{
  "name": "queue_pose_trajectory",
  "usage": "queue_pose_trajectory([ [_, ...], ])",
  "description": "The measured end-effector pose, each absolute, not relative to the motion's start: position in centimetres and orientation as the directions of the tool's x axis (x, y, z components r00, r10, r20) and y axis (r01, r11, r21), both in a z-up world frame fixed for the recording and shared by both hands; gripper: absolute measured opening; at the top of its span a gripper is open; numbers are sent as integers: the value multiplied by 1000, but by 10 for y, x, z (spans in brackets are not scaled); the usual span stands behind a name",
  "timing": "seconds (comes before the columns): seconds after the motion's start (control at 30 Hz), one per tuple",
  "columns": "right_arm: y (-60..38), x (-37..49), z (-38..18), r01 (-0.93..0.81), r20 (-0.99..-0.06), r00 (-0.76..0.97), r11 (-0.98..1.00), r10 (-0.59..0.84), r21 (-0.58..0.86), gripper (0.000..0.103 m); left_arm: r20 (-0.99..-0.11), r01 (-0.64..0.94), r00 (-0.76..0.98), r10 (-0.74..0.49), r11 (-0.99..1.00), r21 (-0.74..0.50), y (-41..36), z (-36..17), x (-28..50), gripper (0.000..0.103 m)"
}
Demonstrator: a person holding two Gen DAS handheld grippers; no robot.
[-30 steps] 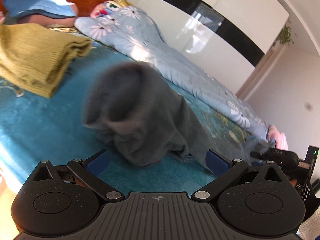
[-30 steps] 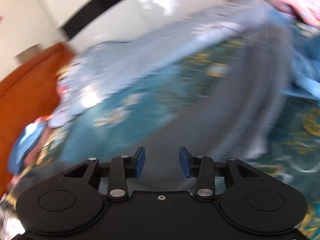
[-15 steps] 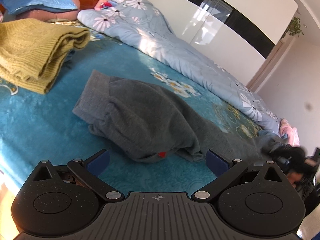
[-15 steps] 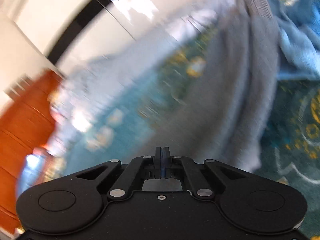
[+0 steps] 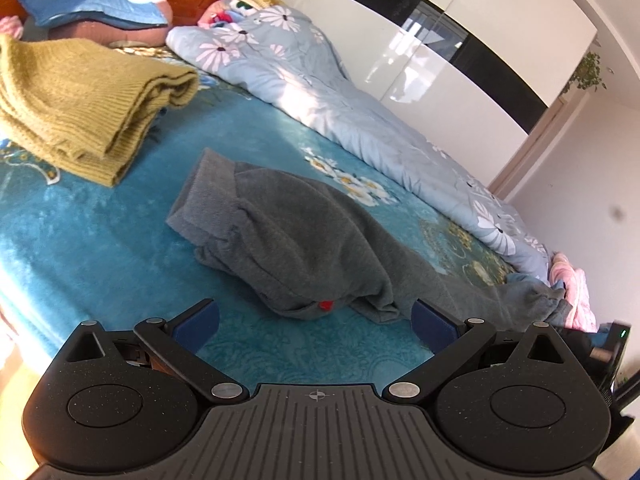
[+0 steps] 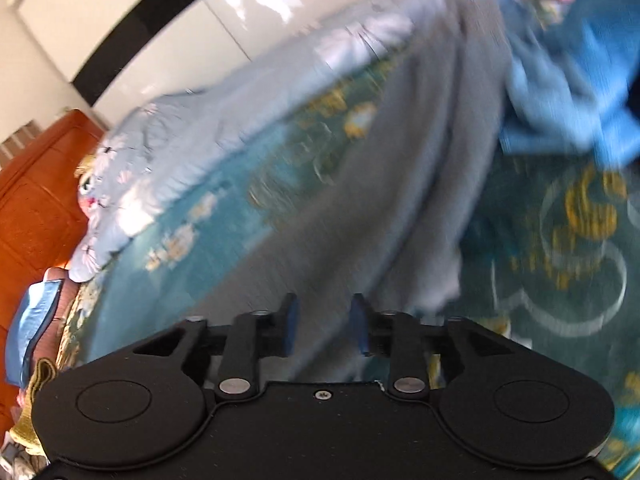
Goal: Fold clothes
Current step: 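Grasp the grey garment edge again with the right tool and lift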
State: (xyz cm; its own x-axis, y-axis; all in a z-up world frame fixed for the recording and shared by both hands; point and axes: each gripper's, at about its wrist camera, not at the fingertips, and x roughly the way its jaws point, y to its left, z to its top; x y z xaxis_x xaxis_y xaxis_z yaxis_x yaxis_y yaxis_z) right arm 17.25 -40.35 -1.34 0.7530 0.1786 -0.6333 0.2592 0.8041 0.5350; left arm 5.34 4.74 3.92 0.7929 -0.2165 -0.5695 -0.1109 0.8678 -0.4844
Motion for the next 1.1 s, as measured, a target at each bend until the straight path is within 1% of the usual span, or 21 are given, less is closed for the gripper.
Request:
queue_pose_trajectory([
  [0.07,-400,174,-27,273,-646,739,791,192,547,38,-580,-130,787,-209,864,-487,50,36,54,103],
  [0.13,-395,176,-32,273,-637,746,781,196,561,40,-588,-141,782,-207,860,-490,52,33,55,103],
  [0.3,-382,188,-32,272,-618,760,765,201,583,41,-595,-136,775,-215,862,-489,50,30,57,103],
  [0.4,-376,193,-25,264,-604,774,771,190,580,37,-593,-125,774,-222,865,-487,48,31,55,103],
  [0.43,-374,193,-22,256,-596,780,771,191,583,32,-592,-122,775,-223,866,-486,48,31,54,103],
  [0.5,-370,193,-16,234,-577,793,776,197,586,28,-593,-124,774,-221,866,-485,49,31,52,103],
  [0.53,-367,195,-15,232,-582,789,781,198,580,25,-596,-128,772,-220,865,-486,49,31,52,103],
  [0.6,-364,202,-15,240,-612,763,788,208,567,24,-602,-136,767,-222,860,-491,50,30,51,103],
  [0.67,-363,208,-20,281,-654,728,781,205,557,25,-598,-136,768,-228,855,-500,52,30,49,103],
  [0.8,-364,207,-29,304,-651,731,755,207,581,25,-597,-136,772,-219,860,-491,54,31,43,103],
  [0.83,-365,207,-29,302,-643,737,748,210,591,13,-600,-142,770,-215,860,-491,56,31,43,103],
  [0.87,-366,206,-25,287,-623,751,741,219,607,6,-602,-148,770,-213,857,-493,57,31,42,103],
  [1.1,-375,199,29,92,-384,870,665,308,741,6,-582,-146,785,-212,850,-507,61,37,35,103],
])
